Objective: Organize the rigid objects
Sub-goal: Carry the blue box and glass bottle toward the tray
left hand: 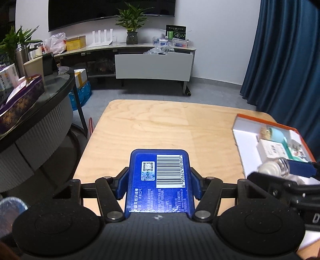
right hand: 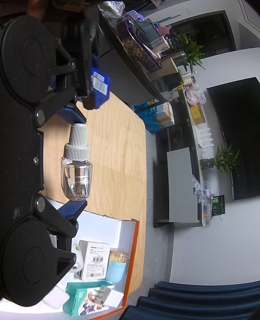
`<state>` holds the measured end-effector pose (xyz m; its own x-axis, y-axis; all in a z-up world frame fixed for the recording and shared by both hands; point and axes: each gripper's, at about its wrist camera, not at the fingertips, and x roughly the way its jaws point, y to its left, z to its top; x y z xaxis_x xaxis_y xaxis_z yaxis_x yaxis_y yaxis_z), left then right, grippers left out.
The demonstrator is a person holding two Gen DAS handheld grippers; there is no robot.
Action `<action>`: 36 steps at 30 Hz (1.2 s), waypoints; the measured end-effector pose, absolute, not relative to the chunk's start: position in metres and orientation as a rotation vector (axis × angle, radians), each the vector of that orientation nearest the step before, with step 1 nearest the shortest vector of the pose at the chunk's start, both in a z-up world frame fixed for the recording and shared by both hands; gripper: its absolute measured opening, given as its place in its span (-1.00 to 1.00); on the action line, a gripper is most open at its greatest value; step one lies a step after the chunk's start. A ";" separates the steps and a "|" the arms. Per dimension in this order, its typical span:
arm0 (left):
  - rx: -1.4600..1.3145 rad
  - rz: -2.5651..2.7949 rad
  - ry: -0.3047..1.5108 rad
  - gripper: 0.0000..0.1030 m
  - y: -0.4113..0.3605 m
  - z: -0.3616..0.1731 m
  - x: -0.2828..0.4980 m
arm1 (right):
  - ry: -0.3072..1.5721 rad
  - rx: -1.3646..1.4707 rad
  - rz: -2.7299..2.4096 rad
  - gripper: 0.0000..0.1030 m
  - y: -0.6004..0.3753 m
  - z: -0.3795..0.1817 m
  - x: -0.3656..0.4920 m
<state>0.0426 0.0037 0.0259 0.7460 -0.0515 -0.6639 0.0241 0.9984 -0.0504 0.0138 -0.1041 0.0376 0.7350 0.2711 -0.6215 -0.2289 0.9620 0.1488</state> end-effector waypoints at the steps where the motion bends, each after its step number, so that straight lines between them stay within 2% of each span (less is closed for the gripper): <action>1: -0.045 -0.044 0.724 0.19 0.003 0.027 0.040 | 0.687 0.060 0.274 0.86 -0.104 0.040 0.010; 19: -0.060 -0.062 0.644 0.19 -0.009 0.046 -0.014 | 0.593 0.065 0.248 0.86 -0.114 0.067 -0.049; 36: -0.072 -0.099 0.614 0.19 -0.020 0.052 -0.033 | 0.547 0.091 0.231 0.86 -0.129 0.076 -0.073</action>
